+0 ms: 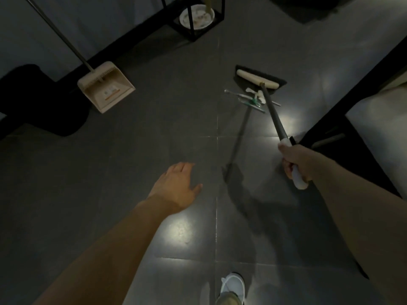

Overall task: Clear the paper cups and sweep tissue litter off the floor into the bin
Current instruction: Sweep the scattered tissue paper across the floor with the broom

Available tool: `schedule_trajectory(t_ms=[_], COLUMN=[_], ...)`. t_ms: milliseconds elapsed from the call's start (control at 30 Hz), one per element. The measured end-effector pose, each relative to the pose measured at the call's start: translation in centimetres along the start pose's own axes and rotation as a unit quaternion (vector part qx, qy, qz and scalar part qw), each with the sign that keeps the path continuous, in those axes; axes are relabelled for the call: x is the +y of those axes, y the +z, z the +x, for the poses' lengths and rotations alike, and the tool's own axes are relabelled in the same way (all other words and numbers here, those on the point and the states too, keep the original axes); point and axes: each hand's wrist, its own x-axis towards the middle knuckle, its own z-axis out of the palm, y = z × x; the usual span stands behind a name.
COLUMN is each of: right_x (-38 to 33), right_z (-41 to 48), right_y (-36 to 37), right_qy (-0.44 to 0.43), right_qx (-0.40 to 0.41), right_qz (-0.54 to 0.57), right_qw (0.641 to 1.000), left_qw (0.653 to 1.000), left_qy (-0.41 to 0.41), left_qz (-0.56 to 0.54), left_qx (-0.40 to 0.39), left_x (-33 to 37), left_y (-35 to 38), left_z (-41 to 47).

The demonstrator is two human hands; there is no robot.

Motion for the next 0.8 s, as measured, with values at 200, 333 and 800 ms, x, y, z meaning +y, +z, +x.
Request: schedule_trajectory(t_ms=[200, 333, 800], right_x=[4.6, 7.8, 37.7], right_z=[-1.3, -6.0, -26.5], right_y=[1.4, 1.6, 9.0], right_qy=[0.025, -0.002, -0.009], right_qx=[0.018, 0.018, 0.054], right_qz=[-0.109, -0.084, -0.016], right_qw=[0.994, 0.996, 0.998], left_qw=[1.000, 1.000, 0.998], left_qy=[-0.007, 0.001, 0.056], left_qz=[-0.003, -0.002, 0.004], left_qx=[-0.012, -0.006, -0.036], left_x=[-1.6, -2.0, -2.6], left_y=[2.5, 3.2, 12.8], left_z=[-2.3, -5.6, -25.8])
